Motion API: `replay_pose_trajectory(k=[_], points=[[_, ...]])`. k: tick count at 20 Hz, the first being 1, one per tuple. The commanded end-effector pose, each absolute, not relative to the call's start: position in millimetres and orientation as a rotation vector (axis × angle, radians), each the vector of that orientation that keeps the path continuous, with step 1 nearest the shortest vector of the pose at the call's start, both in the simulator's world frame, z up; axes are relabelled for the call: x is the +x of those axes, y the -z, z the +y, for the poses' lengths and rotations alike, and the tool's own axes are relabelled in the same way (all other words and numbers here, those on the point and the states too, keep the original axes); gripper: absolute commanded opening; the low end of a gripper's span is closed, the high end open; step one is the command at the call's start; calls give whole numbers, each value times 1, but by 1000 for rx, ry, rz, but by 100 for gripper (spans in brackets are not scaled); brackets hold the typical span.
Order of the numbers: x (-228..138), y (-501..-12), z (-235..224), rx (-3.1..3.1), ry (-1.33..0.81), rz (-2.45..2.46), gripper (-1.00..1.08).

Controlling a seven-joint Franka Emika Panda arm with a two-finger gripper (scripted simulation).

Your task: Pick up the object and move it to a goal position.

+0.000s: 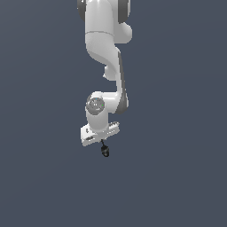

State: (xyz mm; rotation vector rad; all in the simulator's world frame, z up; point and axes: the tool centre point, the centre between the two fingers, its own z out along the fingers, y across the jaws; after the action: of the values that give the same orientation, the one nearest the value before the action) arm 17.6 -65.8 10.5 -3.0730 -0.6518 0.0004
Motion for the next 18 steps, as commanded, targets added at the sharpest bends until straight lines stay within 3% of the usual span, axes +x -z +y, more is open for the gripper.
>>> replay_pose_trajectory(k=[1,10,18], points=[[18,-11,-66,-3073,0,-652,-100],[8,-14,-40,-3073,0,-652,-100],[-18,-23,31,-3073,0,-652,-100]])
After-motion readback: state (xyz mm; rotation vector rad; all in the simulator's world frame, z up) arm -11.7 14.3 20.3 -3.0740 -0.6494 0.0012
